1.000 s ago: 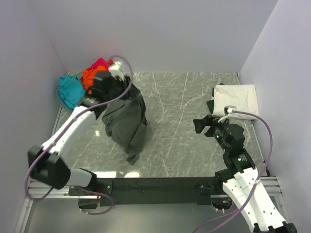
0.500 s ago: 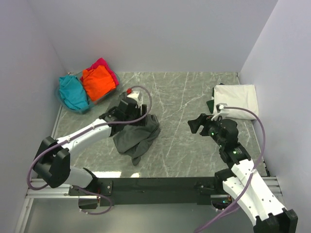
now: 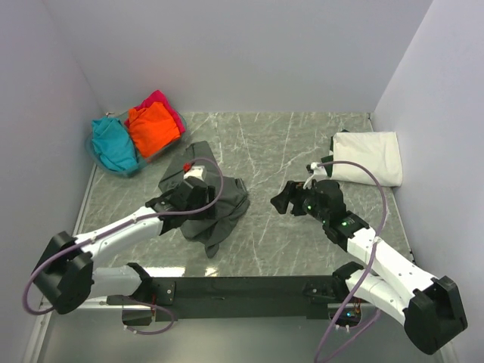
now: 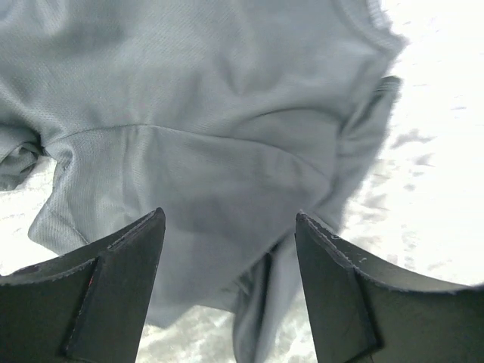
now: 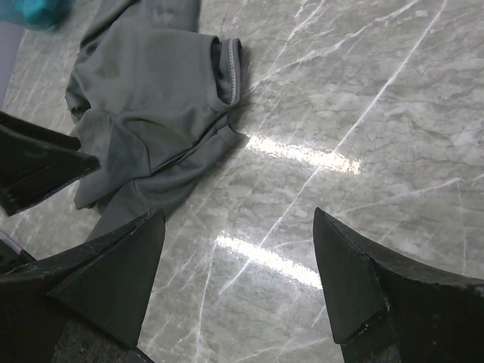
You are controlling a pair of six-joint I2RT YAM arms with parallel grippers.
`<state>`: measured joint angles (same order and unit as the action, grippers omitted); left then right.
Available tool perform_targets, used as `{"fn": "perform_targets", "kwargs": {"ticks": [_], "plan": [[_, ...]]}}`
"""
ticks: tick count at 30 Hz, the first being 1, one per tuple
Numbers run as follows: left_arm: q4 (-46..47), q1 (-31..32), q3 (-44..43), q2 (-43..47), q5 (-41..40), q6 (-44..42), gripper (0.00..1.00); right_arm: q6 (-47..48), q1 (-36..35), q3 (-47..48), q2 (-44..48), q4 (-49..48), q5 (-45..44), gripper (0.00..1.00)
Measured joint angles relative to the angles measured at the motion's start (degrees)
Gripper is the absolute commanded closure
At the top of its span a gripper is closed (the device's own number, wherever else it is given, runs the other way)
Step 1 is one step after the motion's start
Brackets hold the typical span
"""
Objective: Fold and stack the t-shirts
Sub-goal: Flatten the tshirt out
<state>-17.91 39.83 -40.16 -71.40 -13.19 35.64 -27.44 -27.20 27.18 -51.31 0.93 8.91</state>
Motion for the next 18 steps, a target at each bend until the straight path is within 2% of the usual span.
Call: {"fn": "perform_targets", "kwargs": {"ticks": [5,18], "plan": [[-1.03,0.94,0.07,3.74,-0.17,1.07,0.23,-0.22,-0.59,0.28,-0.57,-0.87,-0.17,0.15],[-10.73,5.42,0.09,1.51,-3.37,4.81,0.28,-0.48,-0.7,0.28,1.22,-0.74,-1.92,0.15]]}}
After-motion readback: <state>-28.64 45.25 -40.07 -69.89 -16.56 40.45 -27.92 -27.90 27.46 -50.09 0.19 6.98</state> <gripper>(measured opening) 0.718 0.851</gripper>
